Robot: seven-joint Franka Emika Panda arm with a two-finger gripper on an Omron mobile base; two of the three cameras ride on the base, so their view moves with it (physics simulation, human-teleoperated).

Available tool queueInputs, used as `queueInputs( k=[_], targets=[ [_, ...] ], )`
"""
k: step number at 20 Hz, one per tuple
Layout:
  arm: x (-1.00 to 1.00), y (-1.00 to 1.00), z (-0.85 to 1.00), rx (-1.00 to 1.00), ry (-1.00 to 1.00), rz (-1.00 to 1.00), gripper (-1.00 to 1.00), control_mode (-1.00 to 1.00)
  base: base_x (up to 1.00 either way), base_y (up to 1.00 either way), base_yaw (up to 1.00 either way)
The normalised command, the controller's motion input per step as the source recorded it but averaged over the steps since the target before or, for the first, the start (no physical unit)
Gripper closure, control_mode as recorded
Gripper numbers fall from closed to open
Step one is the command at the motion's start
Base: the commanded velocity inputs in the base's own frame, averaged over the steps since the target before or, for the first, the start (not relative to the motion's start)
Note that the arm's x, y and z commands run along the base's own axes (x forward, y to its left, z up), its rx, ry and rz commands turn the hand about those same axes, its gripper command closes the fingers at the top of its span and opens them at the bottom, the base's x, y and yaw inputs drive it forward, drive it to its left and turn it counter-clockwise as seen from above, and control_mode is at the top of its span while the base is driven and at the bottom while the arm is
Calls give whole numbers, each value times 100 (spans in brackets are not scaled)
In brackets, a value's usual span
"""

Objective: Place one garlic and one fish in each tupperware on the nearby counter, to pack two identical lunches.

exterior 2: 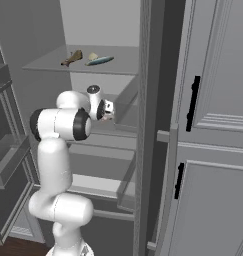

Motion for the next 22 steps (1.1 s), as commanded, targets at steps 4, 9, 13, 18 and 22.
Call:
queueInputs(
  k=[4, 9, 13, 18, 22],
  targets=[
    [0, 3, -21, -1, 0, 0, 100, -100, 0, 0, 0],
    [-13, 0, 0, 0, -1, 0, 100, -100, 0, 0, 0],
    [-100, 1, 0, 1, -29, 9, 100, -100, 0, 0, 0],
    [-100, 0, 5, 0, -25, 12, 100, -100, 0, 0, 0],
    [-100, 0, 77, 0, -12, 9, 100, -100, 0, 0, 0]
  ],
)
